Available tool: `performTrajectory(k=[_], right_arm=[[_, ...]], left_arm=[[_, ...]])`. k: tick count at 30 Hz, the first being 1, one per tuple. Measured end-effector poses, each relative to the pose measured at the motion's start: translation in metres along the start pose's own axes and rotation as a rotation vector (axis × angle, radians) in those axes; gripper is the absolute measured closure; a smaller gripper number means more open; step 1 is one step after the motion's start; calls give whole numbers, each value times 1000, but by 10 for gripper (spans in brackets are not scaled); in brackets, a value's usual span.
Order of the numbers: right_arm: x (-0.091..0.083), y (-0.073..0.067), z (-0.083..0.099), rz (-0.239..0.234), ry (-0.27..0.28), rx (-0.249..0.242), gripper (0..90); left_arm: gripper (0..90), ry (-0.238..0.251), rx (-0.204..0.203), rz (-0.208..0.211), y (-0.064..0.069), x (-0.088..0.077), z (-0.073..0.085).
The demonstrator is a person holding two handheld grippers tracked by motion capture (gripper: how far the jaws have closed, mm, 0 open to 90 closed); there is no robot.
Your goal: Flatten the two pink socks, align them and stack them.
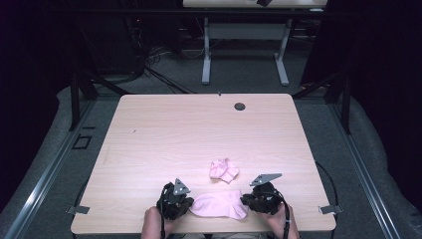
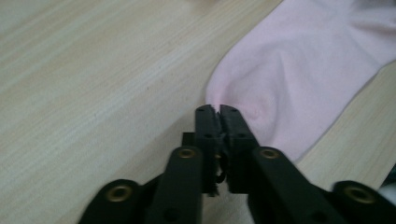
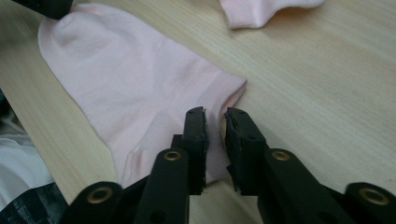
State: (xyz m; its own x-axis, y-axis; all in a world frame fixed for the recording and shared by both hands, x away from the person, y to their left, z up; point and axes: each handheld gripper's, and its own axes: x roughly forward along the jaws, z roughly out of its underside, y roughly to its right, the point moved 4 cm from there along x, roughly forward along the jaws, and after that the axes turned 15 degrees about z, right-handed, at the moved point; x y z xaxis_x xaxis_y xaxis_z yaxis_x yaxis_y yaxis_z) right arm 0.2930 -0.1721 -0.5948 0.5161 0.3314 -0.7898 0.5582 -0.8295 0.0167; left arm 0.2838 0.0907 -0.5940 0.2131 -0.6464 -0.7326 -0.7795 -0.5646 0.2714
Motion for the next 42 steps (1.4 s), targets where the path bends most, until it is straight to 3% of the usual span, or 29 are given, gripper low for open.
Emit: performTrajectory(k=[1, 3, 4, 6, 8, 10, 16, 22, 28, 33, 36, 42], right_arm=[[-1, 1, -1, 0, 12, 2, 672], [-3, 4, -6, -10, 30, -8, 635], [-4, 5, -10, -3, 52, -8, 616], [-4, 6, -14, -2, 71, -14, 602], [-4, 8, -21, 1, 85, -31, 586], [-1, 8, -34, 10, 112, -55, 579], [17, 1, -54, 18, 115, -126, 596], [41, -2, -65, 27, 80, -177, 624], [56, -4, -65, 41, 35, -189, 665], [57, -3, -65, 49, 38, -186, 736], [58, -1, -64, 49, 44, -182, 810], [55, 0, -64, 51, 69, -162, 853]], left_arm=[[683, 30, 3, 10, -2, -3, -6], [612, 42, 9, 20, -3, -4, -10], [538, 61, 20, 20, -7, -4, -20], [527, 71, 21, 35, -9, -2, -27], [473, 75, 47, 37, -12, 1, -38], [477, 67, 74, 51, -18, 10, -55], [522, 31, 104, 86, -28, 32, -77], [594, 3, 121, 108, -31, 47, -86], [691, -27, 128, 123, -32, 58, -88], [811, -32, 121, 119, -32, 63, -88], [870, -15, 105, 117, -35, 62, -88], [880, 31, 99, 122, -36, 52, -88]])
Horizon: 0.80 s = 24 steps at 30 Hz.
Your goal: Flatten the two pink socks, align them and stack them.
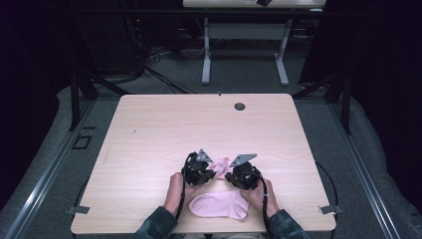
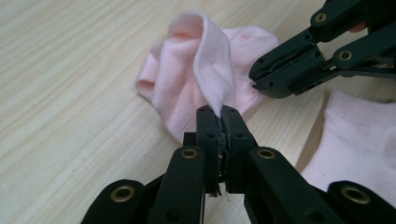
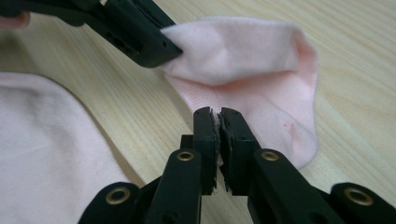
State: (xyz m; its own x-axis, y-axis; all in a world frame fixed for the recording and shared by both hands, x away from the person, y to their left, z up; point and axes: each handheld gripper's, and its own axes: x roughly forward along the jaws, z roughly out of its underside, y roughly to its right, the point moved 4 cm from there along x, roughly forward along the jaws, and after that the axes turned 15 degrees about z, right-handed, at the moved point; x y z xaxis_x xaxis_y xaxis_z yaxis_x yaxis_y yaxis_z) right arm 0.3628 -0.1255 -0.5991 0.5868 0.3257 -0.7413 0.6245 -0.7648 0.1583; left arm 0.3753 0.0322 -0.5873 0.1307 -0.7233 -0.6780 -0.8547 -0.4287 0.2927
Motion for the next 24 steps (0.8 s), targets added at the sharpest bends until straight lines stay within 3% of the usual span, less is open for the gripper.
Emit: performTrajectory(k=[6, 11, 17, 24], right_arm=[[-22, 10, 1, 2, 48, 28, 853], [-35, 18, 6, -3, 56, 21, 851], [-34, 24, 13, -10, 36, 25, 848], [-21, 25, 16, -19, -10, 20, 842]], left_arm=[[879, 74, -40, 1, -3, -27, 2], [878, 95, -66, 5, -5, -41, 5], [870, 99, -103, -6, -12, -58, 9], [798, 71, -165, -59, -29, -58, 14]])
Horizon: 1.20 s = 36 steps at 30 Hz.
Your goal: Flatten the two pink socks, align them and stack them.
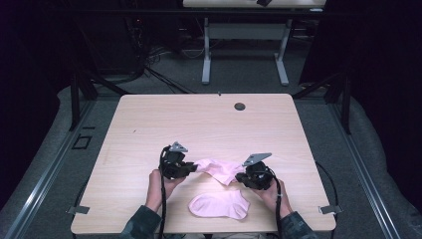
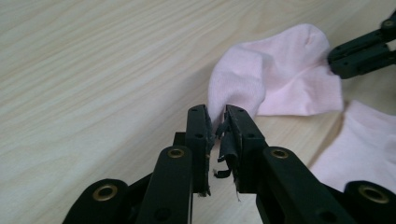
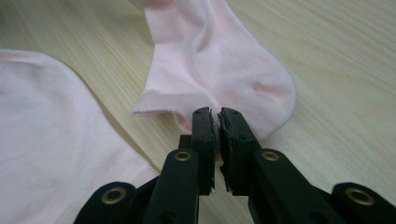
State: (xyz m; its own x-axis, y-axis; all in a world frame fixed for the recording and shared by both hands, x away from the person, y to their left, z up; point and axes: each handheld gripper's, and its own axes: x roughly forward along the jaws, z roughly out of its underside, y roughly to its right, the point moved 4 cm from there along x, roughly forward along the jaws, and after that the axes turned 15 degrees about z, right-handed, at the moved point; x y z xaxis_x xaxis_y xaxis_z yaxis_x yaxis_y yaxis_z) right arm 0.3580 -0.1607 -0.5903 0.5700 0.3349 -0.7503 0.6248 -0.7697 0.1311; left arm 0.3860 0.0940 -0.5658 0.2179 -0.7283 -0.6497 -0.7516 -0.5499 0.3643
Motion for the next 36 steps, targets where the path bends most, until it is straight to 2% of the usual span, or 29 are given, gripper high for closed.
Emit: performTrajectory(k=[1, 2, 4, 5, 6, 7, 8, 9, 11, 13, 14, 15, 16, 18, 19, 20, 23, 26, 27, 28, 29, 30, 31, 33, 34, 35, 36], right_arm=[[3, 0, 1, 2, -8, -2, 838], [5, 0, 1, 1, -23, -12, 826], [6, -1, 2, 2, -26, -15, 798], [5, -1, 1, 8, -18, -18, 769], [5, -1, 1, 8, -18, -18, 769], [3, -1, 1, 10, -13, -21, 741], [-3, -2, -1, 14, 14, -39, 680], [-5, -2, -2, 14, 21, -41, 651], [-7, -4, -3, 20, 33, -47, 634], [-9, -11, -9, 5, 39, -105, 595], [-9, -11, -9, 5, 39, -105, 595], [-6, -17, -12, 0, 32, -141, 577], [-6, -17, -12, 0, 32, -141, 577], [0, -24, -13, 4, 16, -175, 559], [6, -28, -15, 5, -9, -203, 526], [8, -28, -15, 3, -20, -209, 525], [12, -30, -14, 1, -33, -209, 538], [15, -29, -13, 7, -37, -210, 655], [15, -29, -13, 7, -37, -210, 655], [15, -28, -12, 11, -34, -209, 756], [15, -28, -12, 11, -34, -209, 756], [15, -26, -11, 12, -27, -197, 809], [15, -25, -11, 7, -26, -190, 816], [14, -23, -11, -22, -24, -164, 822], [13, -22, -12, -44, -21, -134, 822], [13, -22, -12, -44, -21, -134, 822], [8, -21, -15, -86, -8, -96, 822]], left_arm=[[781, -8, 5, -16, -3, 0, 0], [703, -13, -8, -42, -8, 1, 1], [650, -14, -7, -51, -9, 0, 1], [607, -11, -11, -72, -11, 0, 4], [560, -11, -11, -72, -11, 0, 4], [560, -9, -8, -88, -11, -1, 5], [465, -4, -5, -96, -11, -2, 8], [441, 0, 3, -109, -11, -4, 11], [412, 6, 15, -110, -10, -5, 13], [322, 12, 37, -110, -8, -6, 16], [322, 10, 36, -109, -7, -6, 17], [276, 10, 47, -112, -7, -6, 19], [276, 17, 50, -107, -6, -5, 20], [231, 15, 62, -110, -6, -5, 25], [188, 19, 59, -97, -6, -5, 27], [175, 24, 65, -98, -6, -5, 29], [155, 31, 73, -91, -5, -5, 30], [147, 34, 84, -88, -4, -5, 32], [147, 34, 84, -88, -4, -5, 32], [145, 34, 94, -85, -3, -4, 32], [145, 34, 94, -85, -3, -4, 32], [147, 28, 108, -87, -1, -3, 32], [147, 28, 116, -82, 0, -2, 32], [151, 23, 141, -83, 3, -1, 32], [154, 30, 151, -83, 6, -1, 31], [156, 30, 151, -83, 6, -1, 31], [157, 28, 178, -79, 10, 0, 30]])
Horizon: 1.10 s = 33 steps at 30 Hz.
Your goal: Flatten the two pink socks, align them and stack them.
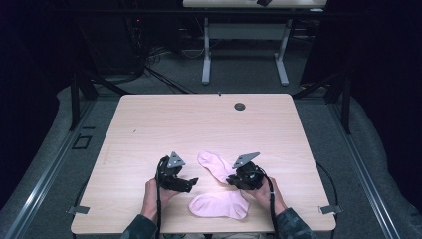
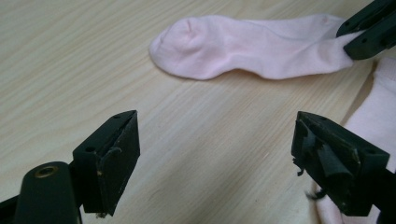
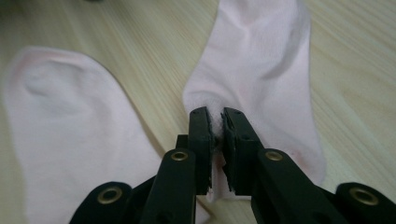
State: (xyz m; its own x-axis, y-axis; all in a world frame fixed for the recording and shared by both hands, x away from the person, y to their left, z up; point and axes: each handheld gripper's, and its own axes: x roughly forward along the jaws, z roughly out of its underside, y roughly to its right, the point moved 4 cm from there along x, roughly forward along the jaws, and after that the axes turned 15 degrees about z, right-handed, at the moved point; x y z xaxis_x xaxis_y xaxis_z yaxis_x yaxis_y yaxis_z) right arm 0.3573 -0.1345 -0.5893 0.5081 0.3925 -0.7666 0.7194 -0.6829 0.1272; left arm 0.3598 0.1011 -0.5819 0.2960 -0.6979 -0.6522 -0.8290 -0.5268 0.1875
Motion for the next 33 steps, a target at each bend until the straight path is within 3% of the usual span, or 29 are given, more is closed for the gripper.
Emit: performTrajectory(k=[4, 5, 11, 16, 17, 19, 23, 24, 27, 29, 30, 31, 33], right_arm=[[-11, 2, -7, -43, 24, 36, 819], [-18, 2, -12, -69, 46, 64, 817], [-29, 2, -21, -116, 71, 92, 813], [-35, 0, -26, -167, 93, 113, 810], [-36, 0, -27, -173, 97, 117, 810], [-36, 0, -27, -182, 99, 121, 810], [-36, 0, -26, -186, 99, 123, 807], [-35, 1, -25, -186, 104, 129, 803], [-35, 1, -24, -175, 101, 121, 783], [-35, 1, -22, -162, 105, 117, 735], [-35, 1, -20, -103, 105, 94, 682], [-35, 0, -19, -76, 110, 87, 657], [-36, -1, -18, -58, 122, 80, 632]], left_arm=[[159, 2, 42, 7, 8, 1, -5], [164, 8, 62, 11, 13, 2, -9], [223, 16, 130, 46, 29, 8, -22], [409, 15, 206, 92, 46, 20, -34], [429, 15, 206, 92, 46, 20, -34], [513, 16, 234, 125, 52, 23, -36], [662, 20, 246, 154, 54, 27, -38], [762, 9, 244, 168, 55, 29, -38], [857, 18, 240, 177, 55, 30, -39], [884, 18, 225, 190, 55, 30, -40], [885, 19, 219, 194, 54, 30, -41], [885, 20, 213, 197, 54, 30, -42], [885, 25, 202, 196, 54, 29, -45]])
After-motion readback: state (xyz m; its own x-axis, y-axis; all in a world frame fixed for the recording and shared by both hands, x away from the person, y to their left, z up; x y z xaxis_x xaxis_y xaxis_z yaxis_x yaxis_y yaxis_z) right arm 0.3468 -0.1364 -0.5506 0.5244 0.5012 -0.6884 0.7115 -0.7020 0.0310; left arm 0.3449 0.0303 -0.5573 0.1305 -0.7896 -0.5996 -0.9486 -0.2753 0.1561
